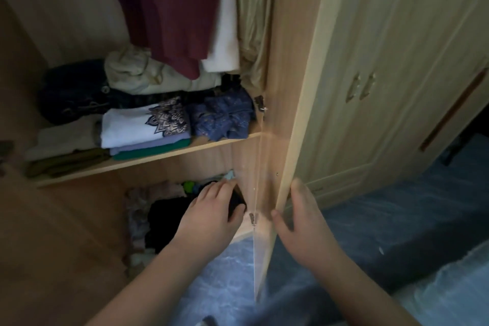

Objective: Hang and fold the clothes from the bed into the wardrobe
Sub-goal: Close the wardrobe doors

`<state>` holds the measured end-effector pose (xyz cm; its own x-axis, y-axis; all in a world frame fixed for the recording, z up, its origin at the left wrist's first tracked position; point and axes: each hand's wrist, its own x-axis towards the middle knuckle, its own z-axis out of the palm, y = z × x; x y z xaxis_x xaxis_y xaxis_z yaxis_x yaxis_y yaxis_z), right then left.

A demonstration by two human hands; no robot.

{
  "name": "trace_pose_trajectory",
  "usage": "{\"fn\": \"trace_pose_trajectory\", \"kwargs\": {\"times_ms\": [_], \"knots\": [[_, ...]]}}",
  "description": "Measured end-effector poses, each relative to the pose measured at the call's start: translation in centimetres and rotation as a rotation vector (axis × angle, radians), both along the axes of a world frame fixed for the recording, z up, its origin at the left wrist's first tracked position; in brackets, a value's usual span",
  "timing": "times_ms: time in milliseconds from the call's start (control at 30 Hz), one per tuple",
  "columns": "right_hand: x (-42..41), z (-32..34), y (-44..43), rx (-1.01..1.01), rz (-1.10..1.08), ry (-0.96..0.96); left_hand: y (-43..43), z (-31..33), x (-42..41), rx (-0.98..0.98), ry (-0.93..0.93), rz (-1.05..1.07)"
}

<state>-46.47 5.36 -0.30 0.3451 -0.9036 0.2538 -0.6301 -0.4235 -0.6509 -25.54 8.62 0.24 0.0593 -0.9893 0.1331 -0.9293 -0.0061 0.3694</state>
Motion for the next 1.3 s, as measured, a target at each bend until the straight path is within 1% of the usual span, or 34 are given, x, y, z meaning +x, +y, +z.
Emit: {"fn": "trace_pose_trajectory", "kwargs": {"times_ms": [67,100,133,200,233,267,333,400,500,567,700,833,967,1067,1233,1300], "knots": [[2.8,-0.9,-0.1,-0.046,0.081,0.035,-0.1,-0.2,2.2,-0.014,0.043,0.028],[4.3,-1.2,-0.3,-0.049,0.118,0.034,-0.4,-0.3,3.2,-0.023,0.105,0.032],[5.9,-1.5,-0.7,-0.042,0.149,0.024,-0.8,-0.5,4.3,-0.021,0.240,0.018],[9.3,-1.9,-1.7,-0.052,0.209,0.004,-1.5,-0.6,6.2,-0.026,0.623,-0.066],[11.2,-2.0,-2.3,-0.058,0.234,-0.002,-2.0,-0.6,7.2,-0.056,0.772,-0.095],[13.1,-2.1,-3.1,-0.055,0.251,0.004,-2.4,-0.5,8.4,-0.092,0.863,-0.091],[17.0,-2.2,-4.7,-0.084,0.279,0.012,-3.9,-0.2,11.1,-0.146,0.955,-0.032],[20.8,-2.5,-6.4,-0.091,0.304,0.025,-5.8,0.0,14.5,-0.152,1.015,0.056],[26.1,-2.9,-8.8,-0.081,0.303,0.066,-9.3,0.6,19.7,-0.106,1.027,0.141],[28.9,-3.3,-10.5,-0.093,0.275,0.113,-11.6,0.9,22.5,-0.071,1.018,0.141],[32.0,-3.6,-13.2,-0.125,0.189,0.306,-15.3,0.6,26.1,0.012,1.022,0.150],[34.4,-3.0,-15.3,-0.168,0.101,0.428,-18.3,0.8,28.1,-0.004,0.982,0.144],[35.8,-3.3,-16.0,-0.137,0.035,0.427,-20.1,0.9,29.6,0.061,1.003,0.171],[35.6,-3.2,-15.8,-0.125,0.065,0.432,-20.0,0.4,29.9,0.060,1.041,0.187],[34.6,-2.4,-15.8,-0.087,0.149,0.358,-16.6,1.5,27.8,-0.007,1.071,0.081],[33.6,-2.1,-15.0,-0.085,0.188,0.337,-13.8,1.4,27.0,-0.030,0.986,0.076]]}}
